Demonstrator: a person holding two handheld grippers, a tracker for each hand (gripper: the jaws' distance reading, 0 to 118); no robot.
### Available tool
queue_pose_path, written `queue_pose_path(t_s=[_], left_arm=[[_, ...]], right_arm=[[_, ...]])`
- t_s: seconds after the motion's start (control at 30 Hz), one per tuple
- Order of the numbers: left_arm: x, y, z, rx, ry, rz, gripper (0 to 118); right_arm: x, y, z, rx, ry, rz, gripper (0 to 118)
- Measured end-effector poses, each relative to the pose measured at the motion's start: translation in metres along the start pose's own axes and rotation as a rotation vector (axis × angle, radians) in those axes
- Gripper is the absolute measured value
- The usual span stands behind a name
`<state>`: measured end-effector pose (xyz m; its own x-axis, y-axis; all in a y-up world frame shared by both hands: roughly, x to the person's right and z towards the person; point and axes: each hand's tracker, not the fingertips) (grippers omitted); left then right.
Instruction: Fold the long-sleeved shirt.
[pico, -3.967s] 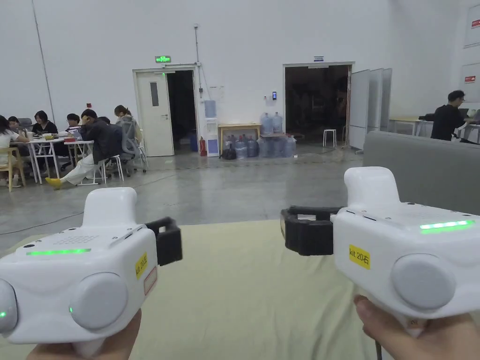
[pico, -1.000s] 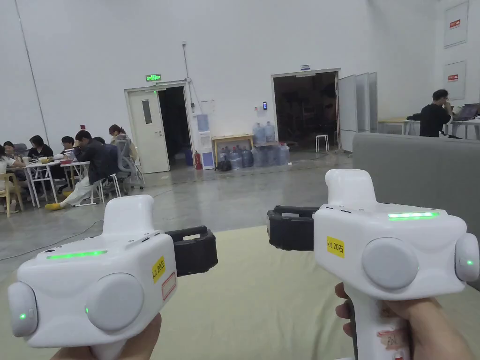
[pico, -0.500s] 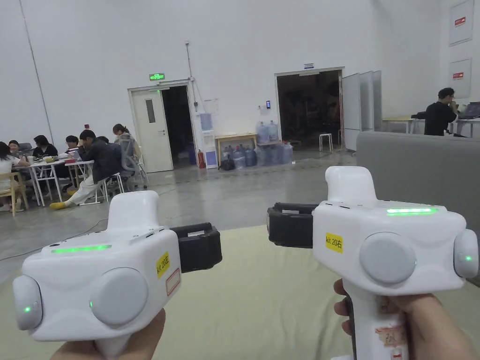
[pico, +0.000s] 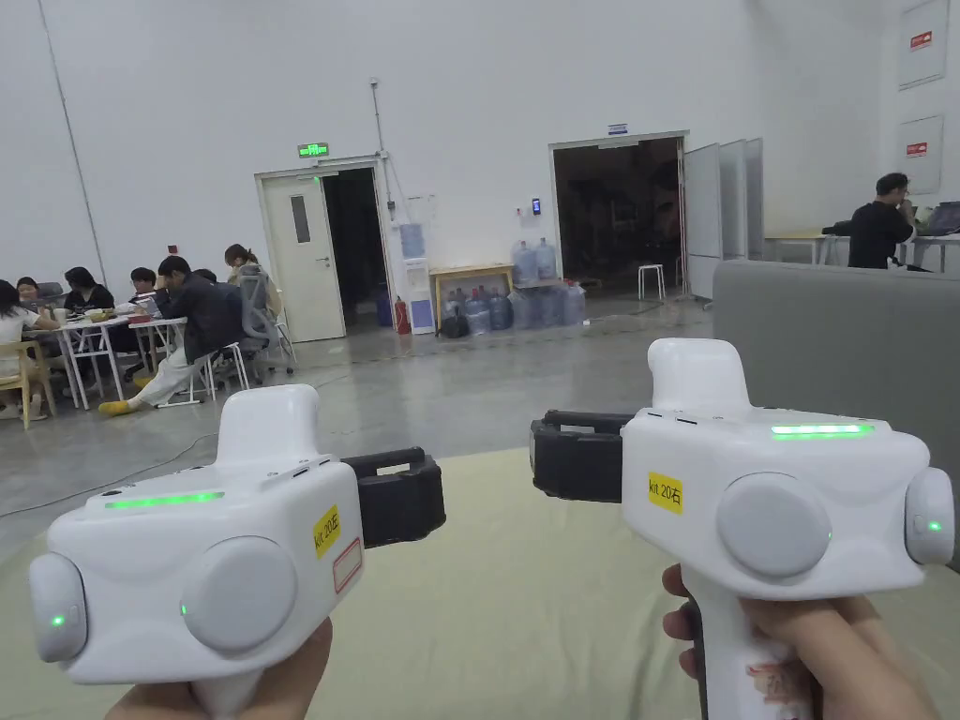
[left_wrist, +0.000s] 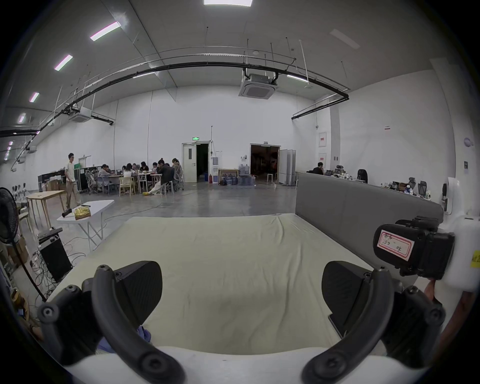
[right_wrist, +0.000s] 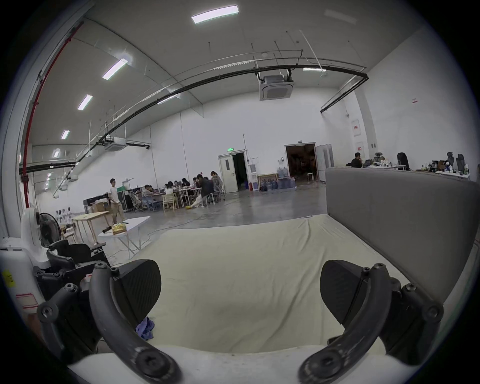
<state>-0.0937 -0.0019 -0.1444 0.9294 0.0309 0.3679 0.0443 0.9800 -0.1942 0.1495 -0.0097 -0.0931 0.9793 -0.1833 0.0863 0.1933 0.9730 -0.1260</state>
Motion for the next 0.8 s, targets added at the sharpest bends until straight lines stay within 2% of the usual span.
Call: queue_pose_path(t_s=[0.8], left_arm=[[0.0047, -0.0009, 0.0021, 0.005, 0.007, -0.006, 117]], right_arm=[[-0.0002, -0.0039, -0.0013, -0.01, -0.02, 0.004, 118]])
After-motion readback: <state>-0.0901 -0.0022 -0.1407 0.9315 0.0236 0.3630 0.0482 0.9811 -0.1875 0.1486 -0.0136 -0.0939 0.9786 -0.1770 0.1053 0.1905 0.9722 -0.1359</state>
